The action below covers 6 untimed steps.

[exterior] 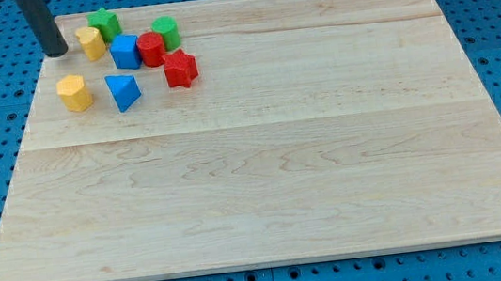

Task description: Push the yellow heart into the green circle

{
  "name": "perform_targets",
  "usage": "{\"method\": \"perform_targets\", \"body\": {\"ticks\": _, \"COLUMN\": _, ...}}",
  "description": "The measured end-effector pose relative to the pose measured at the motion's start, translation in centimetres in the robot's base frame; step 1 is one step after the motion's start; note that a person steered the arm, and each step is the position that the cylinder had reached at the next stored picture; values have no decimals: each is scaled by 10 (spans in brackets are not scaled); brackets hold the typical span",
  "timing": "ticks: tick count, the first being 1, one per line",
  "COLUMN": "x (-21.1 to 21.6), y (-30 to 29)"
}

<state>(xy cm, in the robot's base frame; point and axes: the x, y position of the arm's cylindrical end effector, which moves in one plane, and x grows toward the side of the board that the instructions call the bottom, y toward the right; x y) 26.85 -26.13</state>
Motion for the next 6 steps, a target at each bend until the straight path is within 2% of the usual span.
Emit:
{"method": "perform_targets", "body": {"ticks": 2, "x": 0, "y": 32}}
{"method": "perform_targets", "body": {"ticks": 4, "x": -17, "y": 27}}
{"method": "perform_targets", "body": {"ticks": 6, "x": -18, "y": 87}}
